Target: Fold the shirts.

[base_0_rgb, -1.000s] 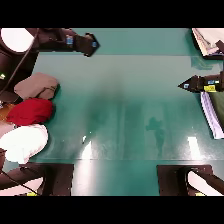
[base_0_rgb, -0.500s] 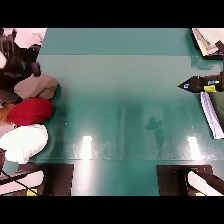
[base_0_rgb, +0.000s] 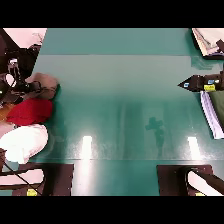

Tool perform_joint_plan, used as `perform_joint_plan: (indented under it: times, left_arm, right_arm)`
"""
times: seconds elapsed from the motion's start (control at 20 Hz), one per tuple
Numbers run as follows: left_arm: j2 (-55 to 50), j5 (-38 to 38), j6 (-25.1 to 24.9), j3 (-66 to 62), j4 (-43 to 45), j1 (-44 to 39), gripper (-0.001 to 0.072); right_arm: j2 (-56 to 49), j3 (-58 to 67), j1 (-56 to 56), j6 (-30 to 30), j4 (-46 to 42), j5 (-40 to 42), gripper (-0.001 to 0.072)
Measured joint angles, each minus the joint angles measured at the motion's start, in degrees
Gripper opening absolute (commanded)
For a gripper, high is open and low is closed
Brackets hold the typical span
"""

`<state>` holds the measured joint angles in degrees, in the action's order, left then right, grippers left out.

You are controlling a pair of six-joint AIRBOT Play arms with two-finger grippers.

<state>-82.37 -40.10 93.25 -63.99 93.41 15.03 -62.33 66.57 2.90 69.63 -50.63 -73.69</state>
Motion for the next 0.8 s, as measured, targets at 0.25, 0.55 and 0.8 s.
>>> perform_joint_plan:
  times: [0.25,0.55,0.8]
  left_arm:
    - [0.5,-3.7,-0.3,-4.5,-0.5,0.3,0.0025]
    - [11.8,-13.4,-6.6,-21.6,-2.6,-5.5,0.0025]
    - [19.9,-26.0,-12.3,-37.4,-6.5,-20.8,0.0025]
  right_arm:
    - [0.0,0.6,0.0,0.0,0.0,1.0,0.0016]
    - [0.0,9.8,0.0,0.0,0.1,2.6,0.0015]
    - [0.0,19.2,0.0,0.0,0.2,5.4,0.0016]
